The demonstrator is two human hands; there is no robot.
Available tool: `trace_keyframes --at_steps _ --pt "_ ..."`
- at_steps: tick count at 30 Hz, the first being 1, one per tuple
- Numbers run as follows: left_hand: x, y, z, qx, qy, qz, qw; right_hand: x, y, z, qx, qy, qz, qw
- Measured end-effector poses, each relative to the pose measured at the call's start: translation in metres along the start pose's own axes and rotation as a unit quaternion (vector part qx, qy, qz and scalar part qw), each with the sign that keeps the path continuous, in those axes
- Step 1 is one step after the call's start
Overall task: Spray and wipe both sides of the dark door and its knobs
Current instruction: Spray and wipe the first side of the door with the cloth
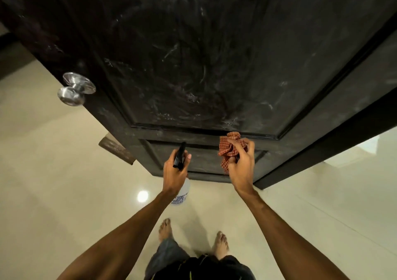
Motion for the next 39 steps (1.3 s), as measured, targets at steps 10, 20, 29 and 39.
trace_keyframes --at_steps 10,20,29,39 --pt "-0.067 0.031 -0.01 -0.02 0.005 0.017 1.0 0.037 0.027 0.01 0.012 0.035 -0.012 0.999" --pt "-0.085 0.046 -0.012 -0.023 -0.021 0.015 0.999 0.059 0.015 0.01 0.014 0.089 0.012 0.996" --pt "-0.14 0.082 -0.007 -0.058 -0.068 0.026 0.996 0.107 0.032 0.039 -0.003 0.162 0.048 0.986" --pt "-0.236 0.101 -0.022 -0.07 -0.101 0.045 0.991 0.17 0.09 0.067 -0.054 0.178 0.067 0.98"
Point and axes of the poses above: each hand's wrist, its own z-axis towards the middle knuckle, its own x-axis out of the back of the hand, y = z × x, the point moved 2 cm from there along z, towards the middle knuckle, and after that the axes turned 12 degrees about -x, right-handed, at the moved point
